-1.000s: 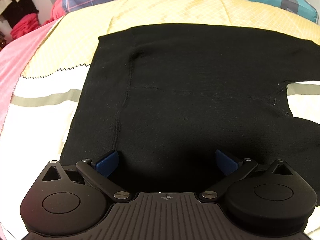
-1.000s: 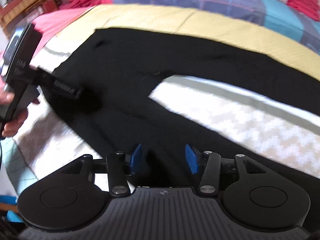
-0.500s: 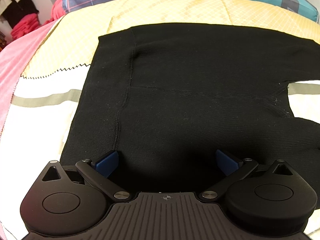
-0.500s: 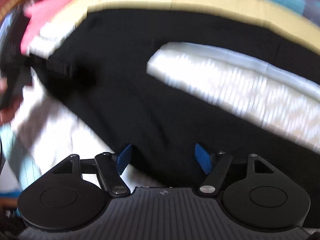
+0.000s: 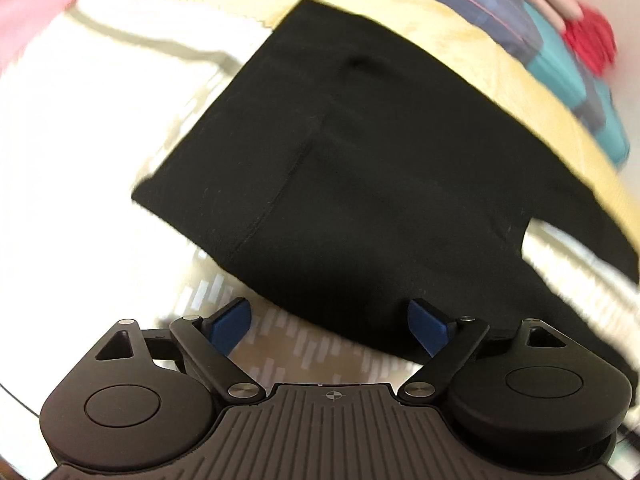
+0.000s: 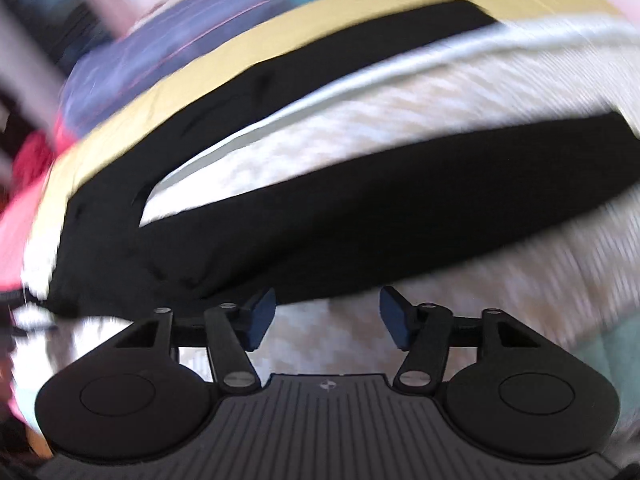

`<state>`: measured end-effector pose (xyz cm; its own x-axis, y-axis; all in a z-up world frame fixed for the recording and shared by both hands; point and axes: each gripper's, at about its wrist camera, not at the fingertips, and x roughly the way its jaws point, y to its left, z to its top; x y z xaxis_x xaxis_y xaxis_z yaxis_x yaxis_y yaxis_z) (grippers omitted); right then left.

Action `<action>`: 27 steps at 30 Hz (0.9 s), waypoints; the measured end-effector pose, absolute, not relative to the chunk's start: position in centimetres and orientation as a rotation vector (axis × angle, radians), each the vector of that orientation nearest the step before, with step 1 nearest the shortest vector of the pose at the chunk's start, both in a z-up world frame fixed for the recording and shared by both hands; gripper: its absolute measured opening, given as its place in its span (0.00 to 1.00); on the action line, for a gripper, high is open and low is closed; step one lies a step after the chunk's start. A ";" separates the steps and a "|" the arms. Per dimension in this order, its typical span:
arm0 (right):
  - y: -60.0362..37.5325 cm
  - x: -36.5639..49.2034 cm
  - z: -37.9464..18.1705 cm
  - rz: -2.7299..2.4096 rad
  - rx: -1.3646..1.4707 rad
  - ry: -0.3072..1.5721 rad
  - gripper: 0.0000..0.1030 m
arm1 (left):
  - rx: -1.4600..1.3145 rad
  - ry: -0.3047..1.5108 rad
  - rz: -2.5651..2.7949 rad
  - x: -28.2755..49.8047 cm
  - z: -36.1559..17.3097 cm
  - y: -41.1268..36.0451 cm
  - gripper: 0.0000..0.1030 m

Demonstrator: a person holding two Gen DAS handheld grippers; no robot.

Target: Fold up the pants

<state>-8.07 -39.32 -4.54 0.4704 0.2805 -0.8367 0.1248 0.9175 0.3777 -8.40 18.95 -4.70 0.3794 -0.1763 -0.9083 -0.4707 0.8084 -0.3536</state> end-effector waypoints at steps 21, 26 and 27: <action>-48.1 -8.4 -9.1 -0.112 0.954 0.869 0.61 | -0.992 1.012 0.212 -9.8 -6.0 21.7 1.00; -48.7 -7.9 -9.8 -0.120 1.010 0.835 0.61 | -1.123 0.944 0.210 -12.1 -6.5 23.0 1.00; -48.8 -7.8 -10.0 -0.123 1.028 0.827 0.61 | -1.139 0.932 0.208 -12.4 -6.7 23.2 1.00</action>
